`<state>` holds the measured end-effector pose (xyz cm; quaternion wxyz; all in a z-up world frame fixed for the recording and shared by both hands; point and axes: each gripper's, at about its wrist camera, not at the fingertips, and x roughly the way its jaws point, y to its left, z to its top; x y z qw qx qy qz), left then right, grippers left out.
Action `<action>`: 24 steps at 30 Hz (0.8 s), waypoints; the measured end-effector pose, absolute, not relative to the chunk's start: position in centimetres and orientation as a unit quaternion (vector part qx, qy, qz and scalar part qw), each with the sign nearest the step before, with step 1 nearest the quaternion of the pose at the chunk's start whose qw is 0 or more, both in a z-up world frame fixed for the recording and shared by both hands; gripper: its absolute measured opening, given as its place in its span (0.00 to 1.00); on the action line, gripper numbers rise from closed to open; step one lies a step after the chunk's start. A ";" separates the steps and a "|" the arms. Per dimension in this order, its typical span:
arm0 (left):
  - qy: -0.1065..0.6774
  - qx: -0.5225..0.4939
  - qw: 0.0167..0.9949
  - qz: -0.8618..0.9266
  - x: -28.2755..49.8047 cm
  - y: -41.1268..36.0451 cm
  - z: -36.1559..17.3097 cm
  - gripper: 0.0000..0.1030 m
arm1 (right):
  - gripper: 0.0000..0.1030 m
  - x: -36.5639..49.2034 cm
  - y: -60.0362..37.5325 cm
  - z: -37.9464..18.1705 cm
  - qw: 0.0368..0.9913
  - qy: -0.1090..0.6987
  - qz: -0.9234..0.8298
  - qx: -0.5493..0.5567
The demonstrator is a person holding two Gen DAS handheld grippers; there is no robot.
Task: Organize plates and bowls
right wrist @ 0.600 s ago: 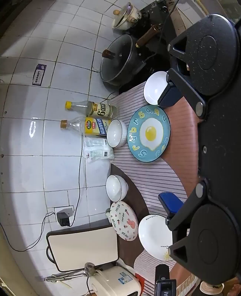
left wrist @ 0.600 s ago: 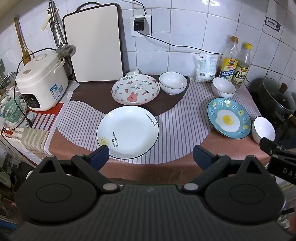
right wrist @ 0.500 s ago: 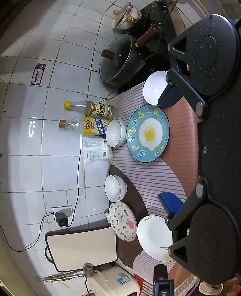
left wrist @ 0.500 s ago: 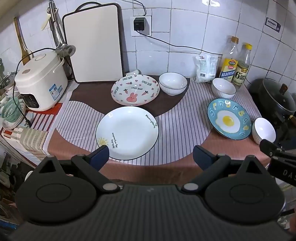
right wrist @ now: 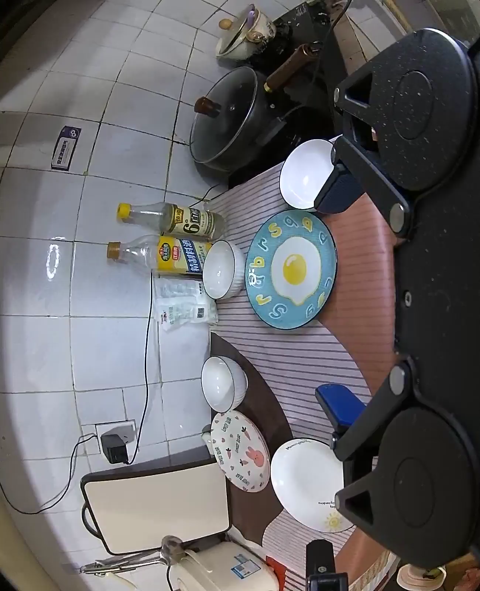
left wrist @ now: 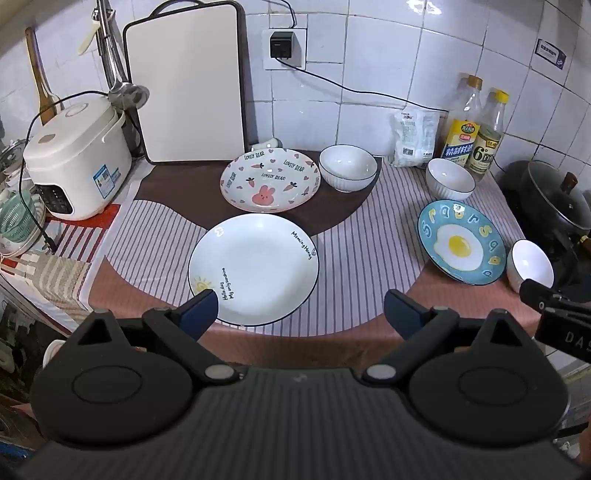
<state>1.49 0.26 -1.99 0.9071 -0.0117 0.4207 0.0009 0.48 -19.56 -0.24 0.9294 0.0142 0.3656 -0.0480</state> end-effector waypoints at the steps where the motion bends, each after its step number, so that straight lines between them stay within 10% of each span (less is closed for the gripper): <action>1: 0.420 -0.013 0.907 0.001 1.5 0.3 -2.1 0.94 | 0.97 0.3 -19.5 -0.3 0.930 0.365 -0.047 0.014; 24: 0.421 -0.021 0.907 0.002 1.4 1.4 -1.9 0.94 | 0.97 0.4 -18.7 -0.8 0.931 0.363 -0.046 -0.001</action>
